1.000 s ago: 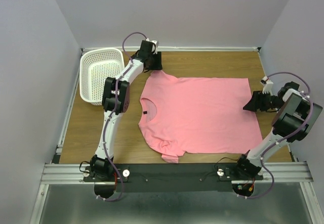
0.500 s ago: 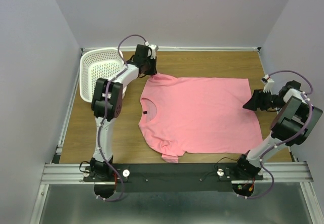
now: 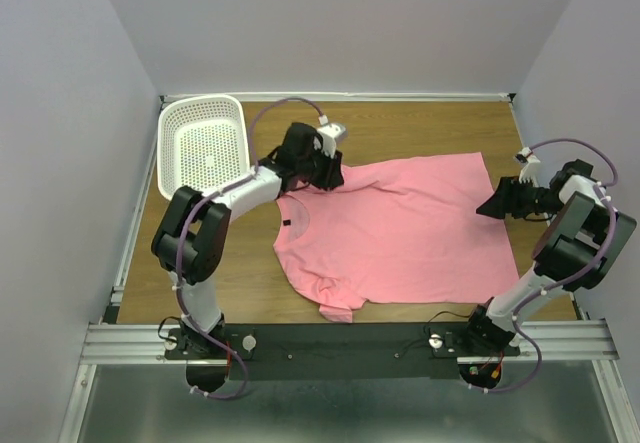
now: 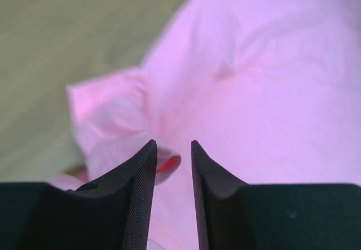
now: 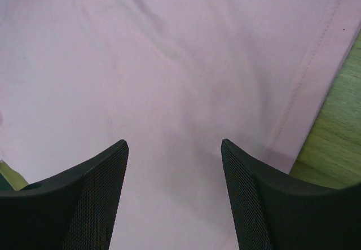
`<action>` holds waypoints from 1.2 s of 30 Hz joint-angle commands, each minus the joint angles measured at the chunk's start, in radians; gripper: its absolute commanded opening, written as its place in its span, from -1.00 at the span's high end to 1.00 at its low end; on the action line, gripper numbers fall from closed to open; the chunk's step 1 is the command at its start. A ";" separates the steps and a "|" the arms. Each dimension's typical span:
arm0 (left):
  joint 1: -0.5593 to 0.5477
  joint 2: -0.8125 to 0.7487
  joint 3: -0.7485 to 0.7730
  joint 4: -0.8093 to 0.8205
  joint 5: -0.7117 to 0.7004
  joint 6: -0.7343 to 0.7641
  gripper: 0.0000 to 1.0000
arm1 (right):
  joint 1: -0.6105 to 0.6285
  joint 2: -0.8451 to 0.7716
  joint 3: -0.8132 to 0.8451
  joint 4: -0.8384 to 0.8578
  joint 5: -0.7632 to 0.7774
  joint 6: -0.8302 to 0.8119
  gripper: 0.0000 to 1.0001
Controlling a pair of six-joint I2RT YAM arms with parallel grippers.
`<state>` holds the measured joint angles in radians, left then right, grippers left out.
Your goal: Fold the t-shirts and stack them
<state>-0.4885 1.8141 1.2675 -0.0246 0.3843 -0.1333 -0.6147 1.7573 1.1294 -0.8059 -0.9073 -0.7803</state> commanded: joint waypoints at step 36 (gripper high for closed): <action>0.019 -0.191 -0.550 0.489 -0.193 -0.787 0.04 | 0.038 -0.024 -0.042 -0.049 -0.071 -0.057 -0.50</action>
<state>-0.4808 1.5799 0.6903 0.3721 0.1730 -0.8520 -0.5797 1.7519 1.0966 -0.8394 -0.9531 -0.8150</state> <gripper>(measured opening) 0.486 0.747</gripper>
